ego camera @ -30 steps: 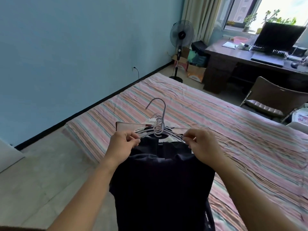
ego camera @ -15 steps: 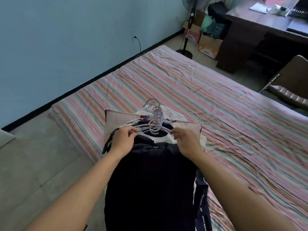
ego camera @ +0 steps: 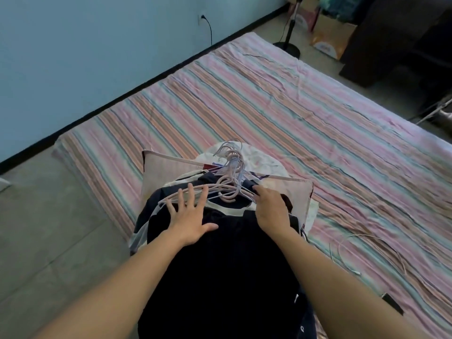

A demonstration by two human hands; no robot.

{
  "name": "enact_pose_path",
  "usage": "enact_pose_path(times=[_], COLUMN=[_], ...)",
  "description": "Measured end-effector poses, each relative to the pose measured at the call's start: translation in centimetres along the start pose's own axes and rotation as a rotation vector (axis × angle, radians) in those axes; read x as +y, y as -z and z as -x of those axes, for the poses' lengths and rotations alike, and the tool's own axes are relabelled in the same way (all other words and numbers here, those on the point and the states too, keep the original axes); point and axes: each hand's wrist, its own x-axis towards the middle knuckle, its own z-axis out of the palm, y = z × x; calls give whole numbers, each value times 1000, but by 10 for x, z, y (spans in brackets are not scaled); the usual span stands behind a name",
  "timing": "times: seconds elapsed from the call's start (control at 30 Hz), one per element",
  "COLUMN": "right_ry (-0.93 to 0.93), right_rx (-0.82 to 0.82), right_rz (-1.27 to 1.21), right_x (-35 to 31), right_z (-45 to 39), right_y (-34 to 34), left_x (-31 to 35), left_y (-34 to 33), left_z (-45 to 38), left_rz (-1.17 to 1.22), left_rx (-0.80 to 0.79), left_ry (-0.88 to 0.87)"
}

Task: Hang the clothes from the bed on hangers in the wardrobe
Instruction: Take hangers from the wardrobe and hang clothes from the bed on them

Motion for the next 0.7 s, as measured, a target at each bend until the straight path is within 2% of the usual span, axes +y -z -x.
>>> enact_pose_path(times=[0.1, 0.23, 0.33, 0.53, 0.7], right_ry=[67, 140, 152, 74, 54], right_rx=[23, -130, -183, -238, -261], right_rz=[79, 247, 328, 328, 302], right_x=[4, 20, 34, 30, 17], right_z=[15, 38, 37, 21, 29], right_y=[-13, -34, -48, -56, -31], left_x=[1, -3, -8, -9, -11], left_y=[-13, -22, -25, -18, -9], left_z=[-13, -24, -31, -43, -16], left_rz=[-13, -31, -86, -87, -120], left_rx=[-24, -44, -60, -125, -66], left_ry=[17, 27, 32, 30, -24])
